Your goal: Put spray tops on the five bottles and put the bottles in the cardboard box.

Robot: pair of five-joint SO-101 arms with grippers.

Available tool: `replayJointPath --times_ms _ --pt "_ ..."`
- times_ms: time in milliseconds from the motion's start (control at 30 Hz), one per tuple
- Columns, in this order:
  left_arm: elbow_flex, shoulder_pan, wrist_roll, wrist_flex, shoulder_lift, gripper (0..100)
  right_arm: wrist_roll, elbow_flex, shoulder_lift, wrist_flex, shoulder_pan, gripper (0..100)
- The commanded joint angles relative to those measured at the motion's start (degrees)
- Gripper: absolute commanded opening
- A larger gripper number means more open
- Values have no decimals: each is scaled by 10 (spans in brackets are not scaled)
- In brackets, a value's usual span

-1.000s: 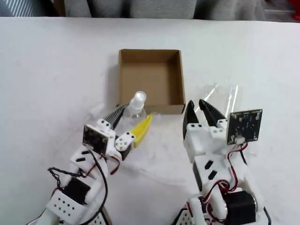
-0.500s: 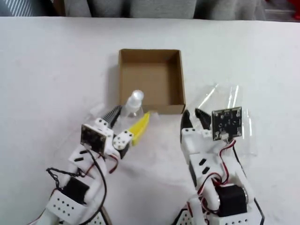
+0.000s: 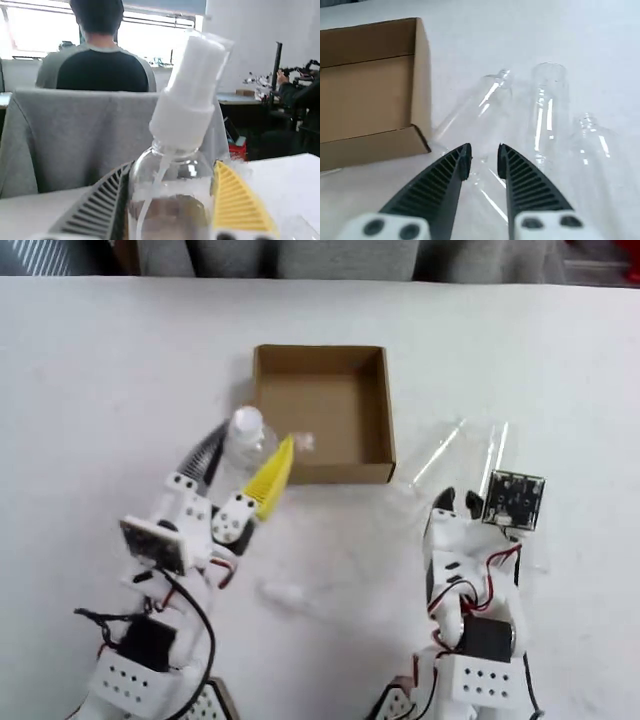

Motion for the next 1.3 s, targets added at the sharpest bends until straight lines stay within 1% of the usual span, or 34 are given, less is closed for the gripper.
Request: replayJointPath --times_ms 0,100,267,333,400,500,567,700,933,1000,1067,1267 --pt "-99 -21 -1 -18 5 109 1 18 -7 -41 28 67" --pt "-155 -21 -2 -23 71 109 1 22 -7 -40 28 67" --pt "-285 -26 1 -24 255 109 1 23 -7 -40 28 67" --pt "-329 -26 1 -40 329 109 1 26 -7 -41 28 67" --pt "-353 -26 1 -87 398 109 1 34 -7 -44 28 67" --pt "-360 -26 1 -199 494 109 3 35 -7 -44 29 67" --pt "-362 -26 1 -255 552 109 4 38 -7 -44 29 67" --pt "-362 -26 1 -326 653 109 4 42 -7 -44 29 67" --pt "-362 -27 2 -482 799 109 4 53 -7 -44 29 69" --pt "-368 -27 2 -516 836 109 4 55 -7 -44 29 70" --pt "-393 -27 2 -531 877 109 4 58 -7 -44 29 70" --pt "-493 -54 3 -534 1009 109 4 59 -7 -44 29 70"
